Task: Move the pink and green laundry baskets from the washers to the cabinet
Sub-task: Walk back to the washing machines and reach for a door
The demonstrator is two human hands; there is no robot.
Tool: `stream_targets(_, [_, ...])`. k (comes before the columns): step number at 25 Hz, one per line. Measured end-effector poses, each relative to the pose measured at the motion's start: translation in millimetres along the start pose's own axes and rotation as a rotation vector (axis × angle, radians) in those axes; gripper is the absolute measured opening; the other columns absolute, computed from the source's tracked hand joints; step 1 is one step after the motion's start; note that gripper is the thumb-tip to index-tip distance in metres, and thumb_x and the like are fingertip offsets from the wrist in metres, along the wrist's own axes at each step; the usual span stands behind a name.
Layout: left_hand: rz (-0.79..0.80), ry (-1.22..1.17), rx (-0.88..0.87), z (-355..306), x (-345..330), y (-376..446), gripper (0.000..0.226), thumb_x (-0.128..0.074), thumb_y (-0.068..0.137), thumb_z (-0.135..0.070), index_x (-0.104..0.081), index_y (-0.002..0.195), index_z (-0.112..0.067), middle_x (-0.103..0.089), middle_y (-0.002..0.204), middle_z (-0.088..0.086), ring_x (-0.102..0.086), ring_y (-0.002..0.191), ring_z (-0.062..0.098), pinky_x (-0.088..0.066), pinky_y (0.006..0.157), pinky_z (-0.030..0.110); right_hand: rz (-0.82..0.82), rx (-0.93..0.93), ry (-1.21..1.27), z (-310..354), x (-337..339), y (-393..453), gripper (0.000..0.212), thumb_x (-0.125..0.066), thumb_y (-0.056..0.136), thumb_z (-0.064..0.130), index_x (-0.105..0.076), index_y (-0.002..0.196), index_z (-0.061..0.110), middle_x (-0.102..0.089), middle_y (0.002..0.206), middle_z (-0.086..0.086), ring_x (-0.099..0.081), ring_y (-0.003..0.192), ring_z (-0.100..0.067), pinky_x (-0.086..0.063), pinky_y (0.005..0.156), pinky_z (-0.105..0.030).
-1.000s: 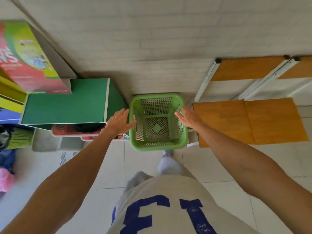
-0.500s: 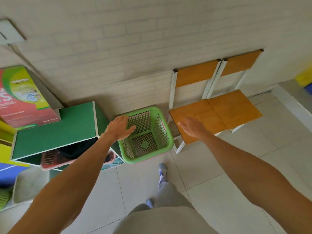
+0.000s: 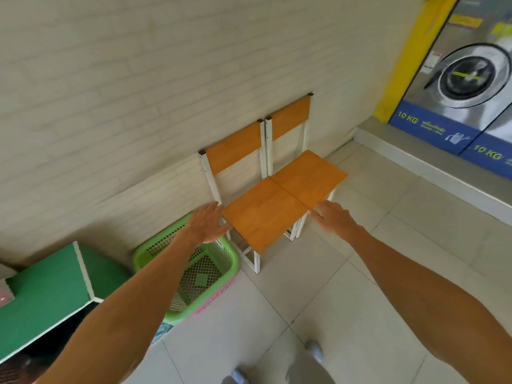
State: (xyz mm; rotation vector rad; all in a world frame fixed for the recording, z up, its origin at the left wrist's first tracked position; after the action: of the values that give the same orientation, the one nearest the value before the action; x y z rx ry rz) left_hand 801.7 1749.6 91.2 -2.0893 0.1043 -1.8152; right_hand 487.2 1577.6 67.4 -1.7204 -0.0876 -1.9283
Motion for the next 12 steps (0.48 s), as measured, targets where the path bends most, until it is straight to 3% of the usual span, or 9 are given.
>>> stream_targets(5, [0.027,0.025,-0.131,-104.3,16.1,71.5,0.077,-0.031,0.092,-0.065,-0.026,0.15,-0.013,-0.033,0.155,0.011,-0.036,0.139,0.031,-0.035,0.111,0.05,-0.042,-0.152,-0.03,-135.1,37.1,-0.9,0.071,-0.023,0.098,0.061,-0.041,0.144,0.01,-0.047,0.145,-0.014,-0.042,0.135,-0.033,-0.037,0.104,-0.05])
stream_targets(12, [0.019,-0.024,-0.226,-304.3,19.2,195.2,0.079,-0.033,0.095,-0.063,-0.016,0.156,-0.016,-0.016,0.164,0.009,-0.016,0.151,0.03,-0.019,0.12,0.05,-0.027,-0.322,-0.022,-339.0,92.8,0.0,0.076,-0.02,0.097,0.063,-0.033,0.15,0.011,-0.034,0.155,-0.013,-0.031,0.142,-0.034,-0.028,0.113,-0.051])
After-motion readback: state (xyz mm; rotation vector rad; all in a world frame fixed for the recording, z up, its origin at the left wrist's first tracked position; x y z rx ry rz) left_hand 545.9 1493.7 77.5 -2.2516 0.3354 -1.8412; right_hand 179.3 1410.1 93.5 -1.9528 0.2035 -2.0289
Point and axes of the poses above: each hand's wrist, its own y-axis towards the middle knuckle, its own x-axis out of the back of the hand, z = x × y, the point moved 3 cm from there along y, towards the middle knuckle
